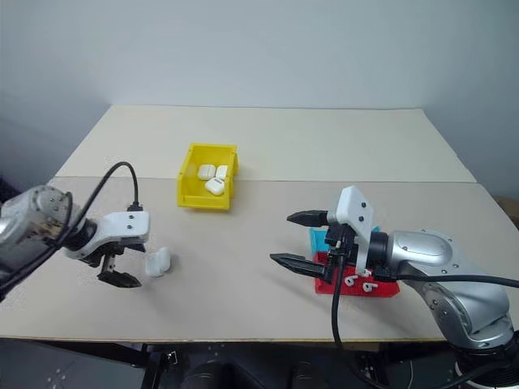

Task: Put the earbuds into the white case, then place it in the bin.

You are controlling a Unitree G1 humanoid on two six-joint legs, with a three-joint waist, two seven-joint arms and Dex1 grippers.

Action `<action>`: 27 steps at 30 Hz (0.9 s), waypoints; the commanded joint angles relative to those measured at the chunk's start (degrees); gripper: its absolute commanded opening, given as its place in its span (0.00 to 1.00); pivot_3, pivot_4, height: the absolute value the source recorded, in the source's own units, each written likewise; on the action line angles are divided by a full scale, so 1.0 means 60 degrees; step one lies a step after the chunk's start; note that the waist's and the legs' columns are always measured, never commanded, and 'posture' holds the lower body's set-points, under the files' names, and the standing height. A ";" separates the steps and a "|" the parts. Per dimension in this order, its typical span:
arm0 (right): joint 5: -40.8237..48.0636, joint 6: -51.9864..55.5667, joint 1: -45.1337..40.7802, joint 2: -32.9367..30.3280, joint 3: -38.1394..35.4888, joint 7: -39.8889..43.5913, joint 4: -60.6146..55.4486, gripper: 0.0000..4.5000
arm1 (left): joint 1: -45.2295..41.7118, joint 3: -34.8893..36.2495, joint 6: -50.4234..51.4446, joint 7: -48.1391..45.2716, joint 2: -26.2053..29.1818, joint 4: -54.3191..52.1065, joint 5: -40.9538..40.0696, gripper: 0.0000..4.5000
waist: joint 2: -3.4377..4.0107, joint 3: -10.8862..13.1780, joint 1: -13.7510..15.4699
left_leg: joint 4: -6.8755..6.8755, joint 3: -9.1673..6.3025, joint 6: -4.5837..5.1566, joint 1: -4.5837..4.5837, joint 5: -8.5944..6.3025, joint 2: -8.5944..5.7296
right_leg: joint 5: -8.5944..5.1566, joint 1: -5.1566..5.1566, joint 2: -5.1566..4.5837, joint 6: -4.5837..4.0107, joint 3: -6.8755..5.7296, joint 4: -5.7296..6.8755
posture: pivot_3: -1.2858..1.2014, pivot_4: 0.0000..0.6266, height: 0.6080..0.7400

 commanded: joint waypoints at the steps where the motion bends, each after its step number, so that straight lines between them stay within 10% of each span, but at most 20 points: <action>1: 0.0052 -0.0131 -0.0107 -0.0007 -0.0102 0.0022 -0.0255 1.00 | -0.0420 -0.0099 -0.0132 0.0200 -0.0356 0.0478 0.0502 0.99 | 0.0000 0.0000 0.0002 | 0.0002 -0.0001 0.0002 -0.0002 -0.0001 0.0000 | 0.0000 0.0000 0.0000 0.0000 -0.0001 0.0000 | 0.52 0.24 1.00; 27: 0.0279 -0.0035 0.0326 -0.0105 -0.0352 -0.0170 -0.0647 1.00 | -0.0953 -0.0826 -0.1481 -0.0827 -0.1465 0.2253 0.1718 0.99 | 0.0004 -0.0003 -0.0038 | 0.0016 -0.0002 0.0005 0.0005 -0.0002 0.0003 | 0.0000 0.0007 0.0001 0.0000 -0.0001 0.0010 | 0.52 0.24 1.00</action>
